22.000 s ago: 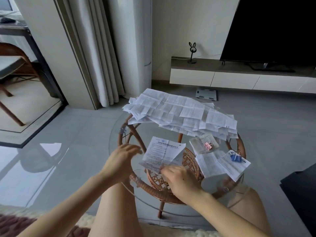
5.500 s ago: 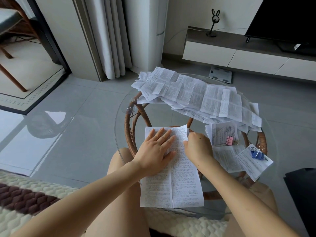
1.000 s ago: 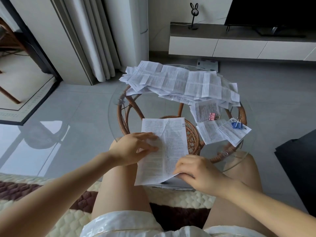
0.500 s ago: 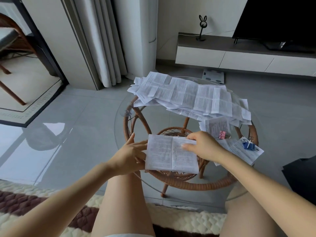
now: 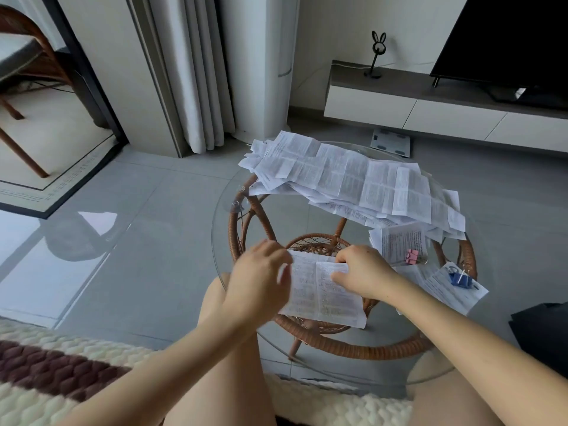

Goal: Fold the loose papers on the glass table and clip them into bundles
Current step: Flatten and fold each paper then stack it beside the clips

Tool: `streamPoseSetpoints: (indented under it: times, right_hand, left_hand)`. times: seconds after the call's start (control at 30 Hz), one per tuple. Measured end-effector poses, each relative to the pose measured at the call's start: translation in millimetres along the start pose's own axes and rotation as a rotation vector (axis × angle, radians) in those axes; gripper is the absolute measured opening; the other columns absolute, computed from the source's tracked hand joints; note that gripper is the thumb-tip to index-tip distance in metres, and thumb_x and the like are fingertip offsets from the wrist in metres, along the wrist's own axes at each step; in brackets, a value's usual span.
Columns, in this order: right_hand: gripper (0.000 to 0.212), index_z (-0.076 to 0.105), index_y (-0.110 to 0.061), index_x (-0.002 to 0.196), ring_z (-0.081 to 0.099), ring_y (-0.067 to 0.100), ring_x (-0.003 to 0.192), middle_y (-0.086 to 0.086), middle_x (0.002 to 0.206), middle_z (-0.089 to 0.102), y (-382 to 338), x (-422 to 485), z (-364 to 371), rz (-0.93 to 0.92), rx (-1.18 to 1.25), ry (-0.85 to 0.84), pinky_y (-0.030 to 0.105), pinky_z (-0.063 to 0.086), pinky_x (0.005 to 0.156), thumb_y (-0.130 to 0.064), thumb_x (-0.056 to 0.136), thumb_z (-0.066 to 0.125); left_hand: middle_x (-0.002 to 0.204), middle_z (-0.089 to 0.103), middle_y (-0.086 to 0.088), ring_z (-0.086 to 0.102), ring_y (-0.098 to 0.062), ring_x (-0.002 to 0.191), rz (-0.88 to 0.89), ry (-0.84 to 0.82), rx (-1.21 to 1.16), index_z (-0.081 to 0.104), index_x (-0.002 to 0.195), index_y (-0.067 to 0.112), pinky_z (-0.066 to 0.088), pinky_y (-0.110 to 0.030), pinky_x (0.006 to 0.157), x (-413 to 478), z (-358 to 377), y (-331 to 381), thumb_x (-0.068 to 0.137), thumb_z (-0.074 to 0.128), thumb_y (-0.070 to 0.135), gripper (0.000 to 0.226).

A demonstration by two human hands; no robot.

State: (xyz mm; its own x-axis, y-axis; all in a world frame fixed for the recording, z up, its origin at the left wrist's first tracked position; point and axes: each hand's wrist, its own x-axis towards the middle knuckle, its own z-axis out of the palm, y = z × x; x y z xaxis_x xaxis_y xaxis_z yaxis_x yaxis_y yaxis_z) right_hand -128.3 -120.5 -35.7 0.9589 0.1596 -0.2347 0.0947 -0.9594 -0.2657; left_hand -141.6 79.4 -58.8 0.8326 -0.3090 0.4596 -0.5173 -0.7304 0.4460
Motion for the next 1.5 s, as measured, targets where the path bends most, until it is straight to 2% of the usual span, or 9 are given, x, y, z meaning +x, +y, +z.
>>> streamPoseSetpoints:
  times: [0.03, 0.1, 0.2, 0.3, 0.47, 0.77, 1.23, 1.4, 1.5]
  right_hand:
    - [0.022, 0.061, -0.006, 0.072, 0.042, 0.012, 0.059, 0.004, 0.066, 0.050, 0.5, 0.1, -0.8, 0.001, 0.001, -0.005, 0.020, 0.024, 0.049, -0.022, 0.086, 0.058]
    - [0.020, 0.063, -0.005, 0.075, 0.042, 0.011, 0.059, 0.003, 0.068, 0.052, 2.5, 0.0, -1.7, 0.006, 0.003, -0.006, 0.020, 0.025, 0.049, -0.020, 0.086, 0.057]
    - [0.015, 0.058, -0.010, 0.074, 0.045, 0.014, 0.065, 0.000, 0.068, 0.051, 3.9, 0.5, 0.6, 0.003, -0.008, -0.001, 0.019, 0.027, 0.049, -0.019, 0.086, 0.056]
    - [0.019, 0.048, -0.015, 0.067, 0.047, 0.017, 0.068, -0.002, 0.066, 0.047, 3.1, 2.9, 4.5, -0.002, -0.030, 0.000, 0.023, 0.028, 0.051, -0.019, 0.085, 0.054]
    - [0.031, 0.033, -0.017, 0.060, 0.035, 0.010, 0.057, -0.001, 0.064, 0.041, 3.0, 4.2, 4.4, 0.016, -0.006, 0.006, 0.025, 0.024, 0.049, -0.015, 0.086, 0.050]
    - [0.034, 0.031, -0.019, 0.062, 0.034, 0.007, 0.056, -0.003, 0.065, 0.039, 0.5, 4.2, 4.9, 0.052, -0.012, 0.015, 0.022, 0.023, 0.048, -0.015, 0.091, 0.047]
    - [0.036, 0.027, -0.018, 0.062, 0.030, 0.007, 0.055, -0.002, 0.065, 0.034, -5.1, 4.4, 1.6, 0.111, 0.000, -0.007, 0.022, 0.020, 0.047, -0.014, 0.093, 0.046]
    - [0.035, 0.026, -0.015, 0.062, 0.040, 0.021, 0.066, 0.000, 0.065, 0.033, -12.4, 2.8, 5.9, 0.124, -0.059, 0.037, 0.022, 0.019, 0.045, -0.010, 0.091, 0.044]
    - [0.033, 0.028, -0.014, 0.062, 0.041, 0.021, 0.069, 0.000, 0.066, 0.035, -12.9, 2.9, 4.6, 0.128, -0.045, 0.029, 0.022, 0.020, 0.045, -0.010, 0.092, 0.043]
  left_hand:
    - [0.091, 0.071, -0.001, 0.065, -0.016, 0.083, 0.102, -0.045, -0.007, 0.073, 0.085, 0.011, 0.056, -0.032, 0.080, -0.3, 6.1, 7.8, 0.082, 0.064, 0.006, 0.011]
    - [0.105, 0.071, -0.003, 0.066, -0.020, 0.100, 0.212, -0.176, 0.023, 0.075, 0.093, 0.013, 0.045, -0.035, 0.098, -3.5, 24.0, 15.3, 0.091, 0.048, 0.018, 0.027]
    - [0.128, 0.061, -0.007, 0.052, -0.027, 0.125, 0.178, -0.347, 0.041, 0.069, 0.115, 0.012, 0.027, -0.035, 0.108, -7.4, 45.7, 8.4, 0.096, 0.028, 0.029, 0.049]
    - [0.130, 0.060, -0.005, 0.051, -0.026, 0.127, 0.175, -0.344, 0.051, 0.067, 0.118, 0.011, 0.027, -0.036, 0.109, -7.2, 51.5, 1.4, 0.097, 0.030, 0.027, 0.046]
    - [0.137, 0.054, -0.006, 0.044, -0.026, 0.132, 0.161, -0.360, 0.047, 0.061, 0.126, 0.011, 0.024, -0.040, 0.113, -7.0, 57.0, 0.4, 0.098, 0.028, 0.028, 0.047]
    - [0.152, 0.033, -0.001, 0.021, -0.020, 0.144, 0.105, -0.388, 0.051, 0.042, 0.143, 0.017, 0.003, -0.034, 0.118, -6.9, 59.8, 0.0, 0.097, 0.010, 0.039, 0.060]
    - [0.154, 0.029, 0.000, 0.017, -0.017, 0.145, 0.079, -0.406, 0.080, 0.038, 0.146, 0.018, 0.001, -0.032, 0.119, -5.4, 60.2, 1.4, 0.097, 0.008, 0.040, 0.061]
    - [0.154, 0.029, -0.002, 0.018, -0.018, 0.145, 0.090, -0.417, 0.096, 0.038, 0.145, 0.017, 0.003, -0.032, 0.119, -3.1, 58.9, 3.5, 0.095, 0.006, 0.041, 0.065]
    - [0.154, 0.027, -0.003, 0.015, -0.019, 0.146, 0.111, -0.419, 0.108, 0.036, 0.146, 0.016, 0.006, -0.038, 0.120, -6.4, 59.8, 0.7, 0.097, 0.012, 0.041, 0.061]
